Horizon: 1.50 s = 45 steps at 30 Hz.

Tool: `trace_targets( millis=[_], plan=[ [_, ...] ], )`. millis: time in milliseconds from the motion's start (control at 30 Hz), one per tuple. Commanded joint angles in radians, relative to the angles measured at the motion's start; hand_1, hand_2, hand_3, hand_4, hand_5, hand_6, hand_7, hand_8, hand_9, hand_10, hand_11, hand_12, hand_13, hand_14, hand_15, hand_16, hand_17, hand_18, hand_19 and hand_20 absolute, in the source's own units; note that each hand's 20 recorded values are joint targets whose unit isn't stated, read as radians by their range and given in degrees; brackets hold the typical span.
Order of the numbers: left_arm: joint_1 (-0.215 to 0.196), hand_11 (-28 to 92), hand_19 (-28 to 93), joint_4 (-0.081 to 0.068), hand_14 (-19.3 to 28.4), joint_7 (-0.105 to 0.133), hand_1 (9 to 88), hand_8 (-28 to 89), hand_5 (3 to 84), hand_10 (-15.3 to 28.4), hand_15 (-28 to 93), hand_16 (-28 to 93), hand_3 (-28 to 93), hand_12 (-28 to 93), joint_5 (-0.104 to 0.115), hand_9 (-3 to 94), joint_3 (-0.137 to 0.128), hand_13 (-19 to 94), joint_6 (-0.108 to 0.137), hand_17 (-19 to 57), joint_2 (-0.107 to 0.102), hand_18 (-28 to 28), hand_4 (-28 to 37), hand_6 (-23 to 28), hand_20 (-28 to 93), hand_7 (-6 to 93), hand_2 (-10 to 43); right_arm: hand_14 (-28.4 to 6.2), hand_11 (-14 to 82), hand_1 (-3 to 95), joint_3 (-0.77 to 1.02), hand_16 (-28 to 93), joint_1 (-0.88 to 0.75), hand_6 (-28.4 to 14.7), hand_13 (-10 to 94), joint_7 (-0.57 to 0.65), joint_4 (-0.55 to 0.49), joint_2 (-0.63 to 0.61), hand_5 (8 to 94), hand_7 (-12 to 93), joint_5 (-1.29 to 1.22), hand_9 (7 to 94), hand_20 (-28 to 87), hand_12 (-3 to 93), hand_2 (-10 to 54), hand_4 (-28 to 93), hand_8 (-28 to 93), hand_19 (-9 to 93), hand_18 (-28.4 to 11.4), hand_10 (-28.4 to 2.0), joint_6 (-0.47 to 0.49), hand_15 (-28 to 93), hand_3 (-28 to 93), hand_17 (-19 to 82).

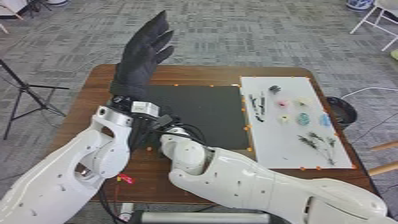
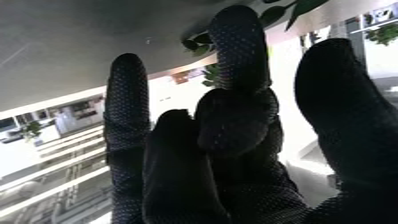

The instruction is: Arrange flowers

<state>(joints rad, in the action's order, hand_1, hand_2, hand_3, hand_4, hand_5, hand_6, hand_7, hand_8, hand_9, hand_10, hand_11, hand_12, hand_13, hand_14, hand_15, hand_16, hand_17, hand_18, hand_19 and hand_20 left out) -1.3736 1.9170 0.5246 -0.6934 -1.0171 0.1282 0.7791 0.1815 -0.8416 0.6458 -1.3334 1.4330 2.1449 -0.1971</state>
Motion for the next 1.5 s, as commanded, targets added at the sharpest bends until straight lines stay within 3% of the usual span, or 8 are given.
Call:
trace_targets(
  millis=[33,167,200,267,367,700,833,1500],
  plan=[
    [0.009,12,33,-0.013,11.1,-0.024,27.8,-7,22.6,8.6,14,11,64,23,-0.012,15.1,-0.014,11,-0.039,-13.5,0.023,18.5,-24.5,0.9,12,14.8,-6.4,-5.4,62.8,30.2,-0.009,30,-0.018,-1.2,81,-0.052,-0.054,-0.081,71.2,39,-0.059,80.6,24,42.6,-9.1,-20,16,70,-16.0,-9.6,-0.075,88,83,31],
    [-0.003,12,33,-0.011,11.2,-0.031,27.7,-7,22.6,8.6,14,11,64,23,-0.014,15.2,-0.028,11,-0.045,-13.5,0.021,18.5,-24.5,0.9,12,14.8,-6.4,-6.4,63.7,31.3,0.005,29,-0.016,0.1,79,-0.152,-0.122,-0.115,58.1,27,-0.079,76.0,27,44.0,-0.1,-15,-4,69,-16.6,-11.3,-0.070,89,88,30],
    [-0.003,12,33,-0.011,11.1,-0.032,27.7,-7,22.6,8.6,14,11,64,23,-0.014,15.2,-0.029,11,-0.044,-13.5,0.021,18.5,-24.5,0.9,12,14.8,-6.4,-6.8,60.0,33.6,0.008,28,-0.014,1.0,78,-0.187,-0.135,-0.124,52.7,22,-0.087,74.2,28,50.7,0.7,-15,-9,69,-16.9,-11.4,-0.070,90,91,29],
    [-0.009,12,33,-0.009,11.1,-0.034,27.8,-7,22.6,8.6,14,11,64,23,-0.012,15.2,-0.033,11,-0.044,-13.5,0.021,18.5,-24.5,0.9,12,14.8,-6.3,-7.3,56.8,35.2,0.047,28,-0.022,1.9,77,-0.188,-0.183,-0.127,48.4,20,-0.097,72.9,29,55.0,0.0,-14,-11,69,-17.2,-11.3,0.113,90,92,29],
    [-0.016,12,33,-0.003,11.1,-0.029,27.7,-7,22.6,8.6,14,11,65,23,-0.013,15.2,-0.037,11,-0.038,-13.6,0.015,18.5,-24.5,0.9,12,14.8,-6.3,-7.8,54.0,34.8,0.025,28,-0.018,2.5,76,-0.192,-0.184,-0.121,40.7,15,-0.064,71.9,29,56.6,0.7,-9,-11,69,-18.2,-11.8,0.112,90,93,27],
    [-0.014,12,33,-0.004,11.2,-0.027,27.7,-7,22.6,8.7,14,11,64,23,-0.010,15.1,-0.033,11,-0.029,-13.6,0.017,18.6,-24.5,0.9,12,14.8,-6.2,-8.1,54.4,32.3,0.065,27,-0.034,2.9,76,-0.278,-0.165,-0.118,37.5,13,-0.067,72.9,28,54.2,4.7,-3,-10,68,-18.4,-12.1,0.341,91,93,27],
    [0.004,12,33,-0.018,11.2,-0.035,27.6,-7,22.6,8.6,14,11,65,23,-0.015,15.1,-0.024,11,-0.050,-13.6,0.028,18.6,-24.5,0.9,12,14.9,-6.2,-8.1,55.0,29.9,0.038,27,-0.017,2.9,76,-0.219,-0.157,-0.146,37.5,14,-0.093,73.9,28,52.5,7.6,0,-11,68,-18.4,-12.2,0.321,91,93,27],
    [-0.041,12,33,-0.008,11.2,-0.066,27.6,-7,22.6,8.6,14,11,65,23,-0.020,15.2,-0.066,11,-0.055,-13.6,0.028,18.5,-24.6,0.9,12,14.9,-6.2,-8.0,55.5,24.8,0.006,27,-0.025,1.7,78,-0.159,-0.204,-0.225,42.6,14,-0.125,76.1,28,51.1,9.3,6,-11,68,-18.7,-12.2,0.290,91,93,27]
  ],
)
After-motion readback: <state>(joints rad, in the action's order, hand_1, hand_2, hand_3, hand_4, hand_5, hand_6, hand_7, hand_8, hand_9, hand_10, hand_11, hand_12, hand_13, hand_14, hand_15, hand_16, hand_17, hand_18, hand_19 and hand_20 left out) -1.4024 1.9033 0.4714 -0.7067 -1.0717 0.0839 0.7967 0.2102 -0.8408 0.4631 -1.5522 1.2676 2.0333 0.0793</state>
